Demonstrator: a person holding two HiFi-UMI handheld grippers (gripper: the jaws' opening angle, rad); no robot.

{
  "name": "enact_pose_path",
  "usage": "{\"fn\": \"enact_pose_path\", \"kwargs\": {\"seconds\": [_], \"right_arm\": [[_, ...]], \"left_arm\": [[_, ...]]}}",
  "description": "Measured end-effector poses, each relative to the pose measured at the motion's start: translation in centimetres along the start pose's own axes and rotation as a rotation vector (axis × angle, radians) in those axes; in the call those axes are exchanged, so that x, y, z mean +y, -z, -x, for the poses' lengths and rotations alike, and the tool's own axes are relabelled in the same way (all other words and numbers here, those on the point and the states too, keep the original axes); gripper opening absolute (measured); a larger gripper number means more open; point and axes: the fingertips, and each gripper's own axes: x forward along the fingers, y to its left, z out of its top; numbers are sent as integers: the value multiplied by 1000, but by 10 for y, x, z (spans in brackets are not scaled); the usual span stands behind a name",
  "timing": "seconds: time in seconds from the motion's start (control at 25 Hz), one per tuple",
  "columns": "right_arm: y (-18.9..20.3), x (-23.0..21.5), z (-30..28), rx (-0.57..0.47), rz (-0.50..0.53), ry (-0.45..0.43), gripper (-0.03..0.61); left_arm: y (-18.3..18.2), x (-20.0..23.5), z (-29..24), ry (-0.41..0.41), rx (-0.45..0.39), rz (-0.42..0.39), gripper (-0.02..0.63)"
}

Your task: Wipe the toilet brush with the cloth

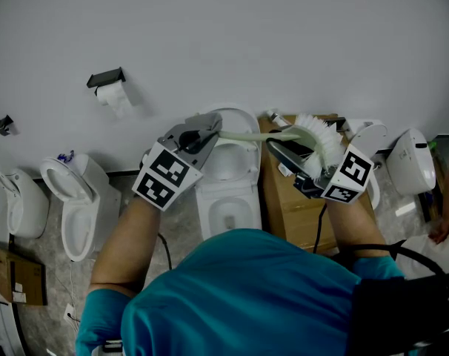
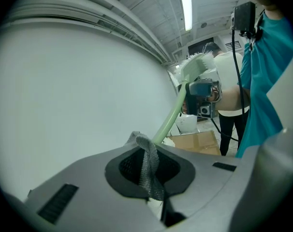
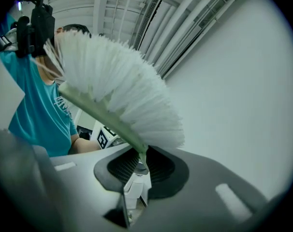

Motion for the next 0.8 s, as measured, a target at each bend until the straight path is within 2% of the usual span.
{"fn": "enact_pose_path", "kwargs": {"seconds": [0.4, 0.8], "right_arm": [[-24, 13, 6, -48, 13, -42, 52], [-44, 25, 7, -100, 3, -113, 52]], "left_arm": [[19, 16, 5, -34, 30, 46, 21], [72, 37, 6, -56, 122, 108, 21]]}}
